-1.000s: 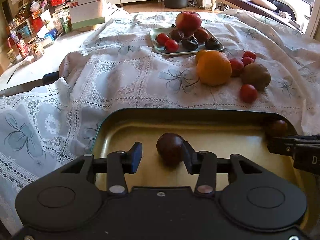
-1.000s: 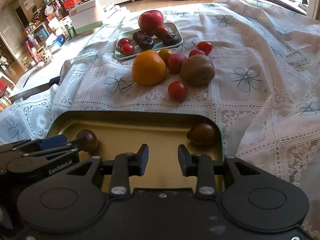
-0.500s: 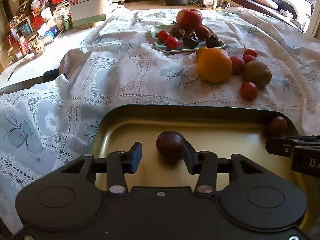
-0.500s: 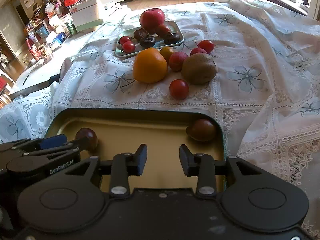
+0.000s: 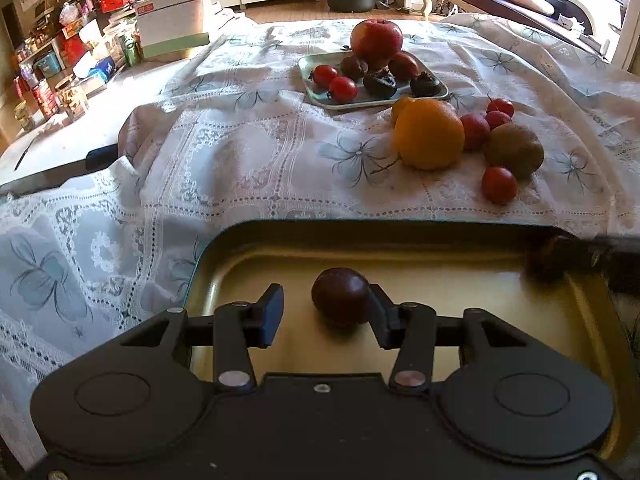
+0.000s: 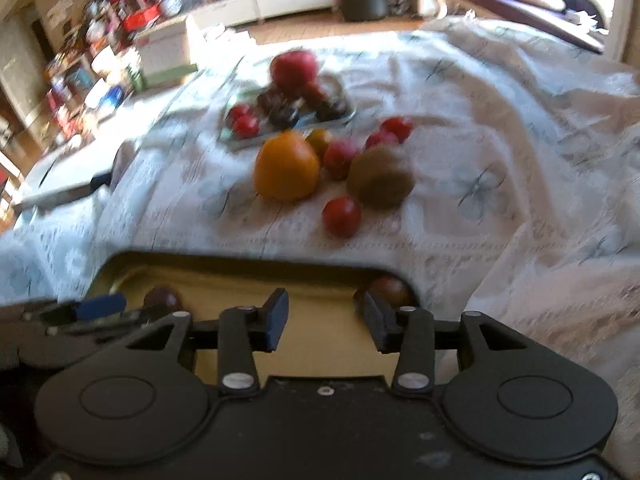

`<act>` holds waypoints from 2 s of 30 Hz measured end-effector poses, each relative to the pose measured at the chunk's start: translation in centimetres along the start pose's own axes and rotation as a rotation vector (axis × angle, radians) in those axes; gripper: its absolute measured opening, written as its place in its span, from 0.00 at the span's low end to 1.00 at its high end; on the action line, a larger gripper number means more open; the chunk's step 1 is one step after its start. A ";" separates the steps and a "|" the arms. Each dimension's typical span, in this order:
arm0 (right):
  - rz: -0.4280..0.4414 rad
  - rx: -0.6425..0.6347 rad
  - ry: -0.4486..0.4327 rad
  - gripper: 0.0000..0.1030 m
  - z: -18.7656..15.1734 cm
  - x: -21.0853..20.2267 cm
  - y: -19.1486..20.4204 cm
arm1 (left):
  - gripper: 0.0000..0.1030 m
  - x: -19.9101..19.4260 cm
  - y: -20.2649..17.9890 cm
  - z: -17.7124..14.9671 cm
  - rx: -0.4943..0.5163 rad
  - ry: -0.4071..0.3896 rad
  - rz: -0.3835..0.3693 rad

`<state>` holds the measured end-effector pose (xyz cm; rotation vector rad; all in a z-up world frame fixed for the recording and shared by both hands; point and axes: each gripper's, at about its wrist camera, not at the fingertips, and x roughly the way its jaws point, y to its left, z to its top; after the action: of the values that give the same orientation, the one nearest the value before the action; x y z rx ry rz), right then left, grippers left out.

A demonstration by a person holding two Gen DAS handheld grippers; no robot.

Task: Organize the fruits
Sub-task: 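Move both tools back toward the loose fruits, then grasp the large orange with the left tool while the right tool grasps a red tomato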

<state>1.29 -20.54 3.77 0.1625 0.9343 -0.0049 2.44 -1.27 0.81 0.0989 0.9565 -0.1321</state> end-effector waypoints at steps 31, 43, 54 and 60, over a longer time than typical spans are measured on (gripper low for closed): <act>-0.092 0.211 -0.004 0.49 11.6 7.4 -6.7 | 0.53 4.8 -4.5 11.6 0.053 -0.011 -0.137; -0.099 0.249 -0.042 0.49 11.5 7.9 -8.7 | 0.62 8.4 -7.9 12.8 0.110 -0.010 -0.138; -0.082 0.279 -0.010 0.49 12.2 9.1 -9.1 | 0.68 11.5 -7.2 12.8 0.045 0.044 -0.170; -0.076 0.310 0.025 0.49 14.0 11.1 -8.9 | 0.65 11.1 -6.2 12.5 0.045 0.033 -0.218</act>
<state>18.41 -30.53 1.85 0.4146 0.9603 -0.2190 17.90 -9.97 -1.28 0.0381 0.9961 -0.3537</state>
